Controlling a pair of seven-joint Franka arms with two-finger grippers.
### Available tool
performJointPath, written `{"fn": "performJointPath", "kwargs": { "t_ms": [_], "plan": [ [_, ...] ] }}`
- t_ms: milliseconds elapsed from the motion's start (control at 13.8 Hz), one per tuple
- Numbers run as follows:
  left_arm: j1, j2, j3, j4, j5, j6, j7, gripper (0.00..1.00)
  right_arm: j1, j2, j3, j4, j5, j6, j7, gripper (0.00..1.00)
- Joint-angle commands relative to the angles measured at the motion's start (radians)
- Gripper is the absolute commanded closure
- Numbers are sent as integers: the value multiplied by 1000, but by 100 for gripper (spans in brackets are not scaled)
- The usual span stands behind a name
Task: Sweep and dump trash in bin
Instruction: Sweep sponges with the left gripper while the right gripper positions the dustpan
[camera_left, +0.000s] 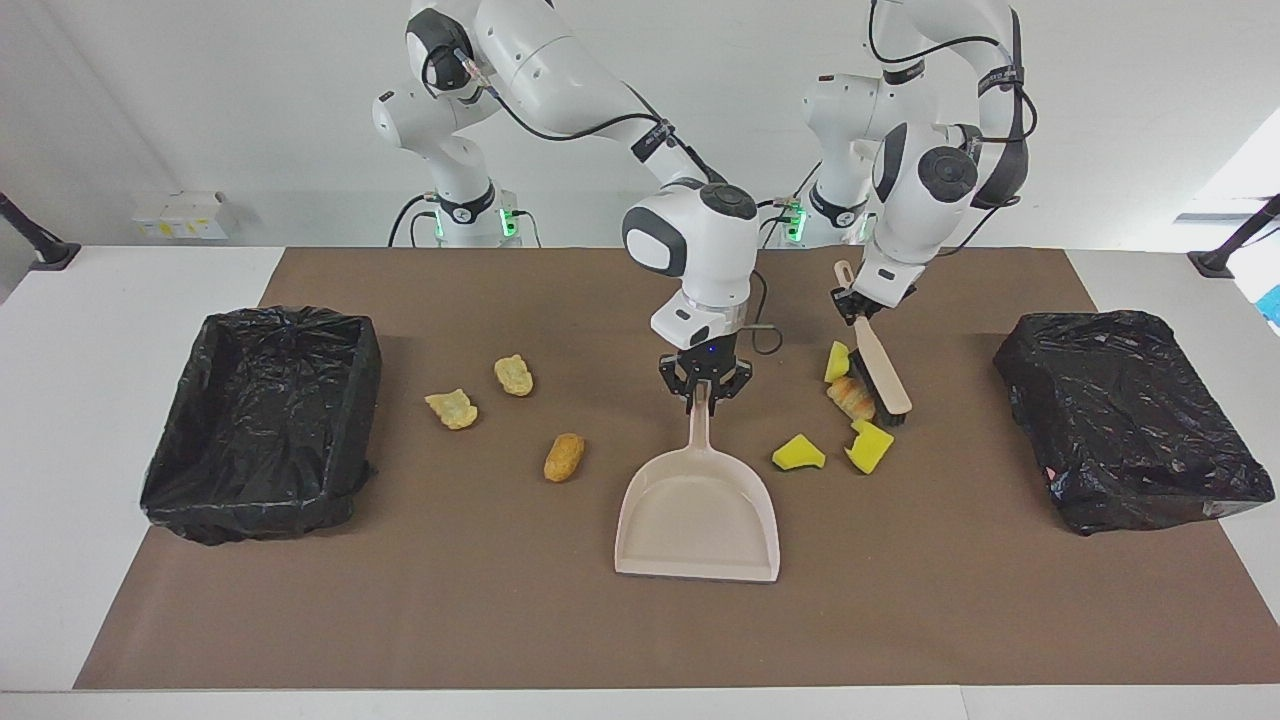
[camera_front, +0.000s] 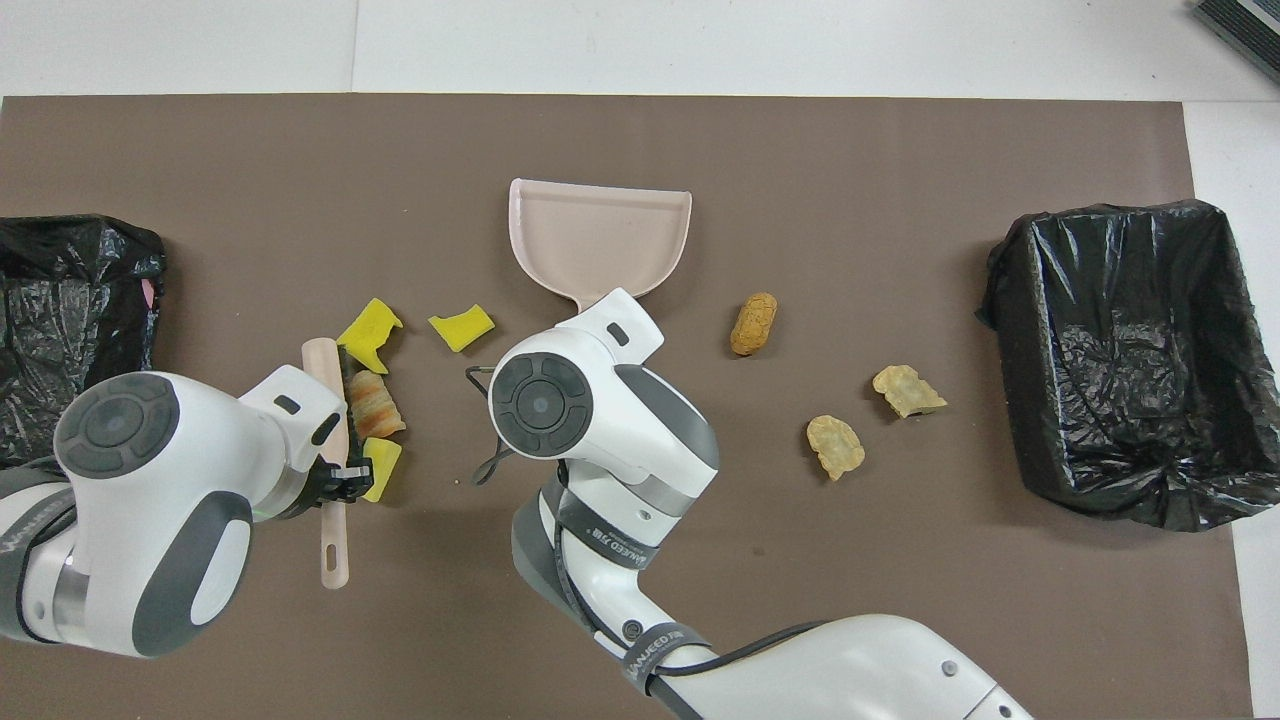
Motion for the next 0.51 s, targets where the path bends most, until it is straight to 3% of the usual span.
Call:
{"fn": "performJointPath", "kwargs": {
  "t_ms": [0,218,436],
  "plan": [
    [2,37,16,91,-12,-62,8,99,-56,-49,39,0,-5,-16,-141,100],
    [8,65,18,139,-5,-48,69,100,-94,-134,62,-52,51,-44,-256,100],
    [96,88,16,171,-2,-42,109,100,-103,-223,60,-66,174,-208,-520,100]
  ]
}}
